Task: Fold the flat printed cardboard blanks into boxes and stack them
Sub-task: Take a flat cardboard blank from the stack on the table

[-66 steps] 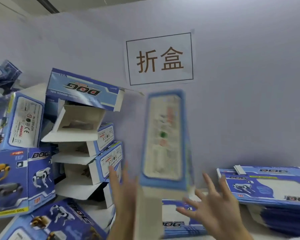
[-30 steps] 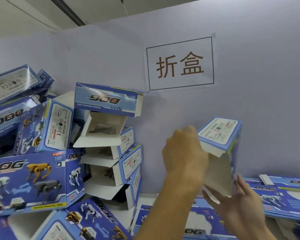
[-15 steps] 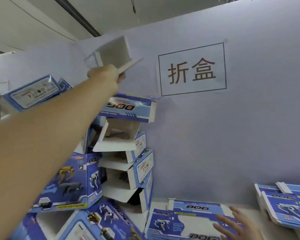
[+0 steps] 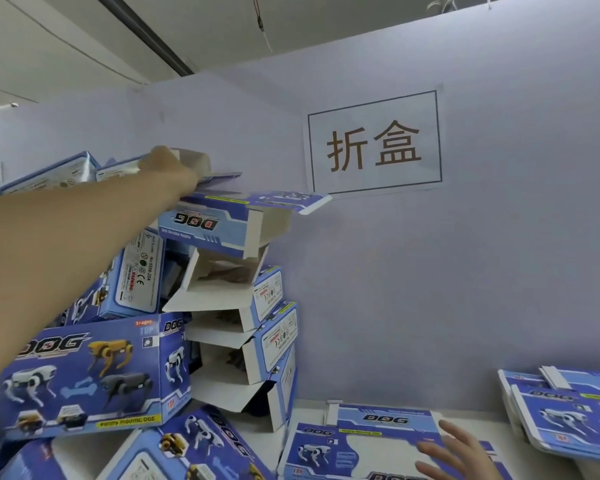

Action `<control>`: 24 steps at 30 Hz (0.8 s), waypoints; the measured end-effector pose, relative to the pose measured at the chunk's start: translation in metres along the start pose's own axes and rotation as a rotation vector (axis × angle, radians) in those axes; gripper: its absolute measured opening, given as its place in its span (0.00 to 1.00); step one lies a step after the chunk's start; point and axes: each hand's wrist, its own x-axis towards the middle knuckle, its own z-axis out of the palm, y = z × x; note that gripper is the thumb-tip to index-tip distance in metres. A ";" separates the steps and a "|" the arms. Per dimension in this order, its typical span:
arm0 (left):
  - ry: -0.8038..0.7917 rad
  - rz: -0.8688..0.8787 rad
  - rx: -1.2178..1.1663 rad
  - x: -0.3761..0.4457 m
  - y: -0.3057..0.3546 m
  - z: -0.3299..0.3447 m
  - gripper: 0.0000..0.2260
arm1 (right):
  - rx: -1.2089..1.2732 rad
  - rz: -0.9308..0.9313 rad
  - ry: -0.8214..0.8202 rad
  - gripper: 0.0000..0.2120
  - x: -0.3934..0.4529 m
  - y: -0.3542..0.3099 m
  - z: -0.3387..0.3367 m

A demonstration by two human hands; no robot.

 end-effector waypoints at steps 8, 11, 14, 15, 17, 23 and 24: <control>0.389 0.486 -0.025 -0.068 0.040 0.014 0.12 | -0.205 0.052 0.050 0.10 -0.001 -0.004 0.005; 0.324 0.733 -0.156 -0.128 0.071 0.033 0.11 | -0.313 -0.028 0.101 0.09 -0.001 0.002 0.009; 0.171 0.828 -0.256 -0.200 0.091 0.063 0.09 | -0.502 -0.185 0.141 0.12 0.001 0.008 0.008; 0.095 0.806 -0.295 -0.225 0.092 0.077 0.07 | -0.565 -0.218 0.147 0.14 0.002 0.009 0.007; -0.134 0.681 -0.360 -0.273 0.088 0.104 0.03 | -0.622 -0.237 0.145 0.15 0.003 0.011 0.005; -0.031 0.574 -0.075 -0.289 0.047 0.142 0.26 | -0.623 -0.252 0.144 0.12 0.016 0.010 -0.002; 0.136 0.547 -0.091 -0.271 0.040 0.136 0.30 | -0.634 -0.245 0.125 0.12 0.017 0.010 -0.002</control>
